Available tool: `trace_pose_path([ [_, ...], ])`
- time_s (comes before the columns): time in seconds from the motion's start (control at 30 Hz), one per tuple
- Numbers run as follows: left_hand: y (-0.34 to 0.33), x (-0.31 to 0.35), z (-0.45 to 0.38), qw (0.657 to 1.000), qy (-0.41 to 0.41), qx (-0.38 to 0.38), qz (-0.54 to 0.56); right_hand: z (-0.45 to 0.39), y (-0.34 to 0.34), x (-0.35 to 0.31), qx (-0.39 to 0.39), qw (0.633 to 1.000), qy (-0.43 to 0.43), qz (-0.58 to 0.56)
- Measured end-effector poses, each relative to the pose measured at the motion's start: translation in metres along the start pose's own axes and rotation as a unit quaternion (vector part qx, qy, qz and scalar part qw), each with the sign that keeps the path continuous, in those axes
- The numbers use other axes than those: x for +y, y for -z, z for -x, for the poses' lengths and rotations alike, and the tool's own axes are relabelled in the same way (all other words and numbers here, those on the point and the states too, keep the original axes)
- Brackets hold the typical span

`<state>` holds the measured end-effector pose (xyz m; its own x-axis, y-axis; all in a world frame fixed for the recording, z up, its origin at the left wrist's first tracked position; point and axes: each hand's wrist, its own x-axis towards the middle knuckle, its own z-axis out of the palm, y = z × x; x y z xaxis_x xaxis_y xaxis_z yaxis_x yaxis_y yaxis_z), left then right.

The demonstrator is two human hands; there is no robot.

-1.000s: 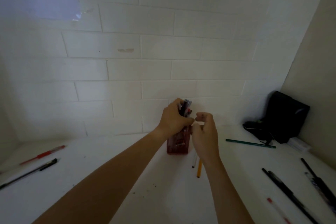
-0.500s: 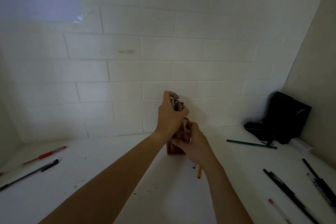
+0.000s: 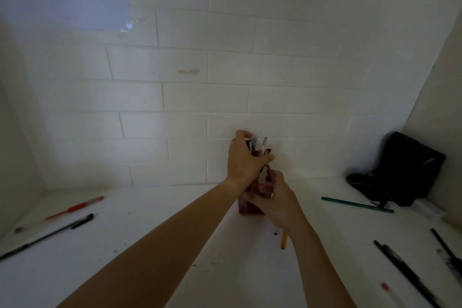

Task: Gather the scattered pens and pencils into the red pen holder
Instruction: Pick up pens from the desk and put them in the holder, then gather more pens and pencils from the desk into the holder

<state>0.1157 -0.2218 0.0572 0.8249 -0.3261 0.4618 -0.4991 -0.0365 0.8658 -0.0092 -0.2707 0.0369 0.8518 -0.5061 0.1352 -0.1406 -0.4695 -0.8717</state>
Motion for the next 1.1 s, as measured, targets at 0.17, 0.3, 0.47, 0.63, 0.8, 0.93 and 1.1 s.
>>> trace_pose_path([
  [0.17,0.017,-0.001,0.007,1.000,-0.001,-0.018,0.011,-0.003,-0.004,-0.001,0.011,1.000,0.000,0.018],
  [0.3,0.046,0.009,0.016,0.998,0.043,-0.045,0.012,-0.008,-0.004,-0.010,0.074,0.996,-0.007,0.058],
  [0.47,0.131,-0.006,0.039,0.987,0.007,0.052,-0.150,0.002,-0.007,-0.039,0.225,0.961,0.078,0.142],
  [0.63,0.248,-0.061,0.068,0.865,0.063,0.036,-0.497,0.028,-0.049,-0.073,0.253,0.931,0.240,0.108],
  [0.8,0.316,-0.082,0.092,0.743,0.296,-0.060,-0.597,0.051,-0.112,-0.065,0.085,0.943,0.280,0.158],
  [0.93,0.330,-0.080,0.096,0.714,0.222,-0.094,-0.657,0.056,-0.133,-0.041,0.010,0.943,0.266,0.200],
  [1.1,0.315,-0.069,0.092,0.764,0.232,-0.117,-0.590,0.057,-0.137,-0.037,-0.014,0.946,0.236,0.220],
])
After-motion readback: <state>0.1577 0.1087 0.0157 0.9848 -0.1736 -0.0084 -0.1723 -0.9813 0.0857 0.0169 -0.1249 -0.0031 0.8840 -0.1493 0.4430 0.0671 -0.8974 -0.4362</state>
